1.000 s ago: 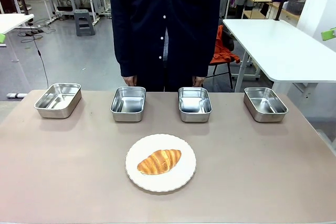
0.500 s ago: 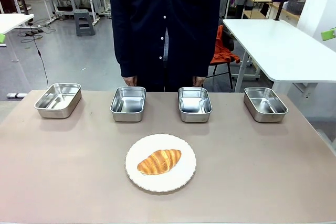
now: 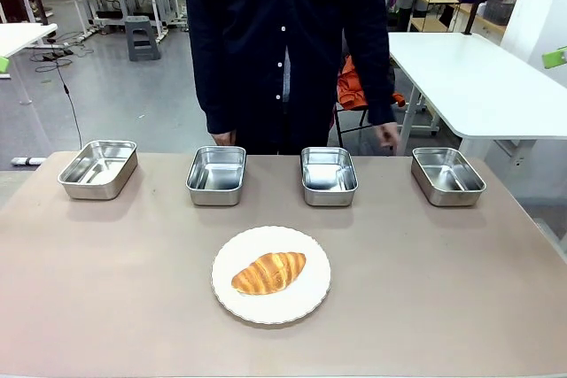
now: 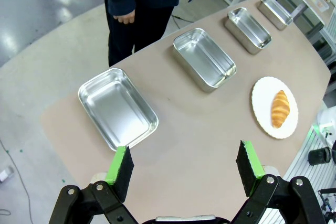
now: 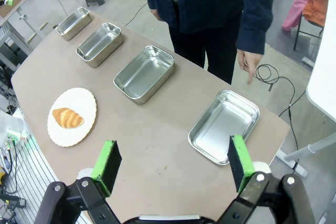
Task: Place the bread in the container.
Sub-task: Place the Butter Roll into the Airtight Container indicated by the human.
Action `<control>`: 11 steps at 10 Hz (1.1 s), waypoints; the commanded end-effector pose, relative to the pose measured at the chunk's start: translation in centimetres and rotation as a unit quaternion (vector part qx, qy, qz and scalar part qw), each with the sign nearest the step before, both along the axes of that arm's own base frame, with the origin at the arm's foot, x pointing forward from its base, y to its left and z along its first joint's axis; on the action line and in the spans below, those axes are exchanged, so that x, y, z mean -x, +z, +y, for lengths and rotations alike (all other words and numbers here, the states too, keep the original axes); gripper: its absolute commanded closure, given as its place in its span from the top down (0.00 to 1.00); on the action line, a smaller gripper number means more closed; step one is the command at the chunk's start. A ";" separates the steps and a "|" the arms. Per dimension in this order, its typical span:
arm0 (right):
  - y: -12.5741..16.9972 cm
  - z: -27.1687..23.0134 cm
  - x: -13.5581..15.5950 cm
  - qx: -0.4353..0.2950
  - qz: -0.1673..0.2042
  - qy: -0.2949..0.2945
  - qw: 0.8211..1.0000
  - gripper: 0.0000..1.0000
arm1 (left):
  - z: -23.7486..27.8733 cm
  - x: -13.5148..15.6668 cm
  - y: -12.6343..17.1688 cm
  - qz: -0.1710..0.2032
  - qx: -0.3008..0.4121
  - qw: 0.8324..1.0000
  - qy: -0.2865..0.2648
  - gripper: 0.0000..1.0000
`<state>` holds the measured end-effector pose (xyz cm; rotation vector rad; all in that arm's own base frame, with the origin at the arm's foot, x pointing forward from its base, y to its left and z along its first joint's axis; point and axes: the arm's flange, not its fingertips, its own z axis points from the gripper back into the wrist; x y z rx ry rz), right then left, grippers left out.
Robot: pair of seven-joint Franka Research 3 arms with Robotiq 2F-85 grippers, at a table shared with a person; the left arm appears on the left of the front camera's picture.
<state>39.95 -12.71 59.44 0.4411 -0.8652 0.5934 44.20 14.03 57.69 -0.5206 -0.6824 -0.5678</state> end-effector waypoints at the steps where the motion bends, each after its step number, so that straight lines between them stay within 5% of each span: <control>1: 0.0 0.0 -0.3 -0.005 -0.012 0.008 1.000 1.00 | 0.2 0.1 0.0 -0.004 0.005 1.000 -0.003 1.00; 11: 0.0 0.0 -0.3 -0.005 -0.012 0.008 1.000 1.00 | 0.2 0.1 0.0 -0.004 0.005 1.000 -0.003 1.00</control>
